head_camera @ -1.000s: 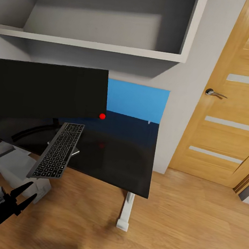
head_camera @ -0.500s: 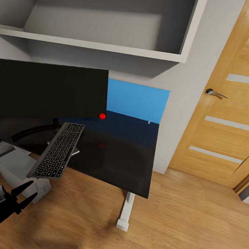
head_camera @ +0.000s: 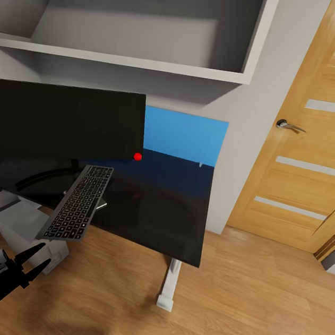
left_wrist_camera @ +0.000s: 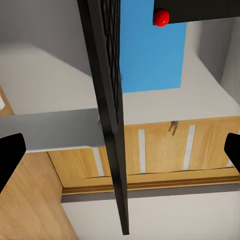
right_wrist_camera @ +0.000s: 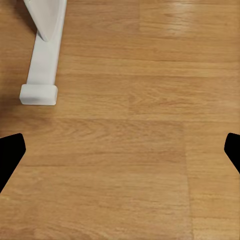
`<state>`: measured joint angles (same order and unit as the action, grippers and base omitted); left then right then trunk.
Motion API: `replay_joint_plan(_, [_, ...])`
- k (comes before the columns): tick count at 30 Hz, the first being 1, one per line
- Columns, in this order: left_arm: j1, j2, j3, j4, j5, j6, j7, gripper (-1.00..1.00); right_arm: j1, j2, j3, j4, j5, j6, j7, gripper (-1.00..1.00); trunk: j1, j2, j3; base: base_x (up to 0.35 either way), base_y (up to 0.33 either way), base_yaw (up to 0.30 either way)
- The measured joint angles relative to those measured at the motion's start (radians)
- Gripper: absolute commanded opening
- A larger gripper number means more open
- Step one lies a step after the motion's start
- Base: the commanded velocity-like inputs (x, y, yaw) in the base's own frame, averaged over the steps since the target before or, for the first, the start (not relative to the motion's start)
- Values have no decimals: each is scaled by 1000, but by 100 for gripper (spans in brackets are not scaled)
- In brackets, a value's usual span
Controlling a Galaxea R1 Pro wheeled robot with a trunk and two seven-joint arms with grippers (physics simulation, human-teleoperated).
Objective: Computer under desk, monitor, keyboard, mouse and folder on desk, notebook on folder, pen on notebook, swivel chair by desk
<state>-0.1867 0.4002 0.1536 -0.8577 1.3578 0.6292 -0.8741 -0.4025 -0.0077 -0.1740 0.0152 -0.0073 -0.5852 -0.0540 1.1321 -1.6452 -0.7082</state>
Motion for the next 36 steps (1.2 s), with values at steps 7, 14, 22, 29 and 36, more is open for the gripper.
replay_joint_plan(7, [0, 0, 0, 0, 0, 0, -1, 100, 0, 0, 0, 0, 0, 0, 0, 100, 0, 0, 0, 185, 0, 0])
replay_joint_plan(14, [0, 0, 0, 0, 2, 1, -3, 100, 0, 0, 0, 0, 0, 0, 0, 100, 0, 0, 0, 63, 0, 0])
replay_joint_plan(22, [0, -1, 0, 0, 4, 1, -4, 100, 0, 0, 0, 0, 0, 0, 0, 100, 0, 0, 0, 11, 0, 0])
replay_joint_plan(29, [0, -1, 0, 0, 5, 1, -5, 100, 0, 0, 0, 0, 0, 0, 0, 100, 0, 0, 0, 2, 0, 0])
replay_joint_plan(36, [0, -2, 0, 0, 7, 1, -5, 100, 0, 1, 0, 0, 0, 0, 0, 100, 0, 0, 0, 55, 0, 0])
